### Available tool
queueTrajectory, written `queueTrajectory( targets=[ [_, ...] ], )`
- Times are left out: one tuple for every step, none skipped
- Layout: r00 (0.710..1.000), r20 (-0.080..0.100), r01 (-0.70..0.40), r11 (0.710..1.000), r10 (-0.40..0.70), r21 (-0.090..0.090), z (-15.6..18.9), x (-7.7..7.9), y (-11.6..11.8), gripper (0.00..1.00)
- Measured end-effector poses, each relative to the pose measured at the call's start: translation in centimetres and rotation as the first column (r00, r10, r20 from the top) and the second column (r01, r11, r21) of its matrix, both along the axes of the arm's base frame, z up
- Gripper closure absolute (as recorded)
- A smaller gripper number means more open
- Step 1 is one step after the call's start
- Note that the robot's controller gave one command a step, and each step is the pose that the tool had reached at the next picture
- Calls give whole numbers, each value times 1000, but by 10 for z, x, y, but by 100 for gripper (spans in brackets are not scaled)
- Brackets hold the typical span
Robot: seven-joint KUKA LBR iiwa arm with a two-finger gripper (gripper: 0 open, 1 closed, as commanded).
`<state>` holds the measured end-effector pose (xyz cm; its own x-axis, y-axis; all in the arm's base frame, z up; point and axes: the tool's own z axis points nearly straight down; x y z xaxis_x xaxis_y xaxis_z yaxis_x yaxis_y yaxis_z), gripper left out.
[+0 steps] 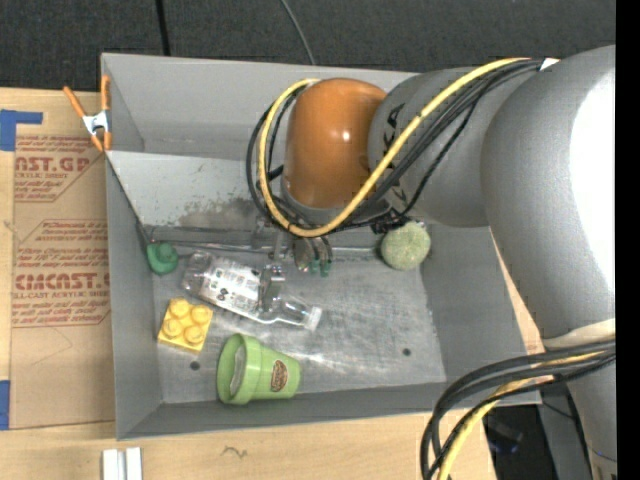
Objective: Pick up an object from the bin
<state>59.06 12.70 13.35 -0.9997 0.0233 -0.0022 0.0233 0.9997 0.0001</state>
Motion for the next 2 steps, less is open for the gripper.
queueTrajectory(
  targets=[
    [995, 1, 97, 995, -97, 2, -40, 2, 3, 0],
    [1000, 7, 20, 1000, -20, 1, -57, 5, 19, 100]
  ],
)
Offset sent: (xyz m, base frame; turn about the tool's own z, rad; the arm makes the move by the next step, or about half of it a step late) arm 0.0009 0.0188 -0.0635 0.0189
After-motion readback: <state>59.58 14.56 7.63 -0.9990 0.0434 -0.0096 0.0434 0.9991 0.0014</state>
